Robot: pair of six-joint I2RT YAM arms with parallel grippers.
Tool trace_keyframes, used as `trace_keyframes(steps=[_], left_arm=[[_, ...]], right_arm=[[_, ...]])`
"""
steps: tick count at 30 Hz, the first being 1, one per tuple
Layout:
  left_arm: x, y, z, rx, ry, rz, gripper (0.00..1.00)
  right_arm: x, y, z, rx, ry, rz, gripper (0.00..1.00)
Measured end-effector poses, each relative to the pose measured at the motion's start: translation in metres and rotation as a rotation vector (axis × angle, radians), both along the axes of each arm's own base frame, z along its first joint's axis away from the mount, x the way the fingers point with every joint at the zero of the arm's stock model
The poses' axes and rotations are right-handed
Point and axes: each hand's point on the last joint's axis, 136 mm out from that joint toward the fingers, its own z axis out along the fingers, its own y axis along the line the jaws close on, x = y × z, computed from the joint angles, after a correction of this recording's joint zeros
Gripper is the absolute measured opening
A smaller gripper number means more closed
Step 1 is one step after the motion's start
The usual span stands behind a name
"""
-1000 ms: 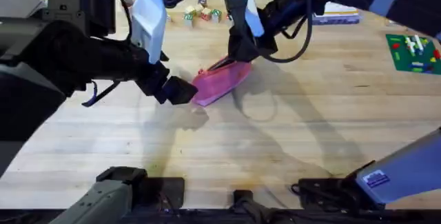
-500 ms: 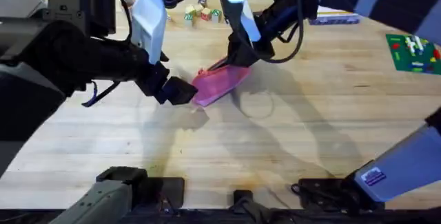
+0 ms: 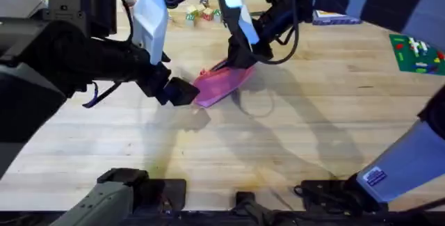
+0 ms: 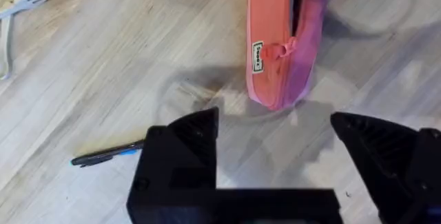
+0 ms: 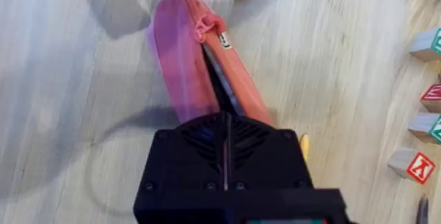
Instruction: Unzip the bag, pick up the pens from the table one at a time and place them inside, then zip the bag closed.
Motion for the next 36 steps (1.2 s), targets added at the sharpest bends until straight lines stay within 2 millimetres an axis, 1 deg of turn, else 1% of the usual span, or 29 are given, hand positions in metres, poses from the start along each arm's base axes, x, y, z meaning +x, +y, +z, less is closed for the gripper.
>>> trace_keyframes(steps=[4, 7, 11, 17, 23, 24, 25, 26, 27, 28, 36], left_arm=[[0.000, 0.000, 0.000, 0.000, 0.000, 0.000, 0.993], [0.000, 0.000, 0.000, 0.000, 0.000, 0.000, 0.992], [0.000, 0.000, 0.000, 0.000, 0.000, 0.000, 0.993], [0.000, 0.000, 0.000, 0.000, 0.000, 0.000, 0.993], [0.000, 0.000, 0.000, 0.000, 0.000, 0.000, 0.993], [0.000, 0.000, 0.000, 0.000, 0.000, 0.000, 0.993], [0.000, 0.000, 0.000, 0.000, 0.000, 0.000, 0.993], [0.000, 0.000, 0.000, 0.000, 0.000, 0.000, 0.993], [0.000, 0.000, 0.000, 0.000, 0.000, 0.000, 0.993], [0.000, 0.000, 0.000, 0.000, 0.000, 0.000, 0.993], [0.000, 0.000, 0.000, 0.000, 0.000, 0.000, 0.993]], right_arm=[[0.000, 0.006, -0.015, -0.011, 0.022, 0.014, 0.030], [-0.006, 0.013, -0.027, -0.024, 0.046, 0.033, 0.030], [-0.013, 0.020, -0.038, -0.037, 0.069, 0.056, 0.030], [-0.015, 0.023, -0.041, -0.041, 0.075, 0.065, 0.034], [-0.015, 0.023, -0.041, -0.041, 0.074, 0.066, 0.159], [-0.014, 0.023, -0.041, -0.043, 0.063, 0.071, 0.696], [-0.014, 0.023, -0.041, -0.043, 0.060, 0.073, 0.835], [-0.013, 0.023, -0.041, -0.043, 0.056, 0.076, 0.951], [-0.013, 0.023, -0.041, -0.042, 0.053, 0.077, 0.985], [-0.012, 0.023, -0.040, -0.041, 0.052, 0.077, 0.993], [-0.012, 0.023, -0.040, -0.041, 0.049, 0.077, 0.996]])
